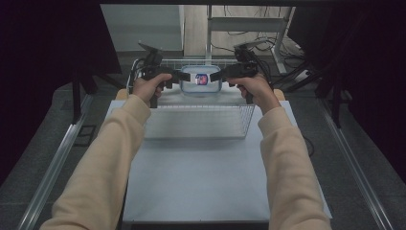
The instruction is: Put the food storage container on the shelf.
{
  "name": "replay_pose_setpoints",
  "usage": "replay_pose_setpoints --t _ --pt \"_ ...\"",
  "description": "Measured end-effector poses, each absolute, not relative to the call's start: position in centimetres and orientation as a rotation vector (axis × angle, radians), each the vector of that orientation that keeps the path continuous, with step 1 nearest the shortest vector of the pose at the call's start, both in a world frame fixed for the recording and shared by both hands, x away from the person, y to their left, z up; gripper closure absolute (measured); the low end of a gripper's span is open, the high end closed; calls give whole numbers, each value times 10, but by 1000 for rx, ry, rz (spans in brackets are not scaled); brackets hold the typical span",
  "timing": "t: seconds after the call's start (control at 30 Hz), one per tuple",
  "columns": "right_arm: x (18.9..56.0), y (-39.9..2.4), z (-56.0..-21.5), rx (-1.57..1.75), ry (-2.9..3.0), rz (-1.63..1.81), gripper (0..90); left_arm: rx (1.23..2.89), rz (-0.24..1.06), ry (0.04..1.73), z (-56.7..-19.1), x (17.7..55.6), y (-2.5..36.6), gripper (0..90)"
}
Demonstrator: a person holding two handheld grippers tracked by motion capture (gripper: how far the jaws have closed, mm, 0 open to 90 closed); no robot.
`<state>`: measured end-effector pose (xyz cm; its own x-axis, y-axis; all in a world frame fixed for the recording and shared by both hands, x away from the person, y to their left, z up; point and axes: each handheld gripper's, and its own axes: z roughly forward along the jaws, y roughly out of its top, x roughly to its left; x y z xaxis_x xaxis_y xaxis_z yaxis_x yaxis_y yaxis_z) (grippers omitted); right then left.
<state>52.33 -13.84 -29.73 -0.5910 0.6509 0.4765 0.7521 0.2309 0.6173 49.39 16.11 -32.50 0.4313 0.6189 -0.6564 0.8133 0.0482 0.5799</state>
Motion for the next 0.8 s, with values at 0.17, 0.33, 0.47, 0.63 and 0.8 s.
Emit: replay_pose_setpoints --t 0.17,0.33,0.47,0.63,0.8 --pt "533 -141 -300 -1406 -2285 -1261 465 1612 -293 1299 -329 504 163 474" --pt "537 -137 -301 -1461 -2256 -1219 432 1590 -323 1321 -333 511 165 470" --pt "541 -134 -303 -1509 -2222 -1197 405 1580 -323 1329 -337 513 162 441" --pt "542 -137 -307 -1521 -2182 -1216 410 1561 -322 1329 -340 514 163 435" --pt "541 -137 -308 -1548 -2169 -1233 405 1545 -316 1332 -341 514 162 432"
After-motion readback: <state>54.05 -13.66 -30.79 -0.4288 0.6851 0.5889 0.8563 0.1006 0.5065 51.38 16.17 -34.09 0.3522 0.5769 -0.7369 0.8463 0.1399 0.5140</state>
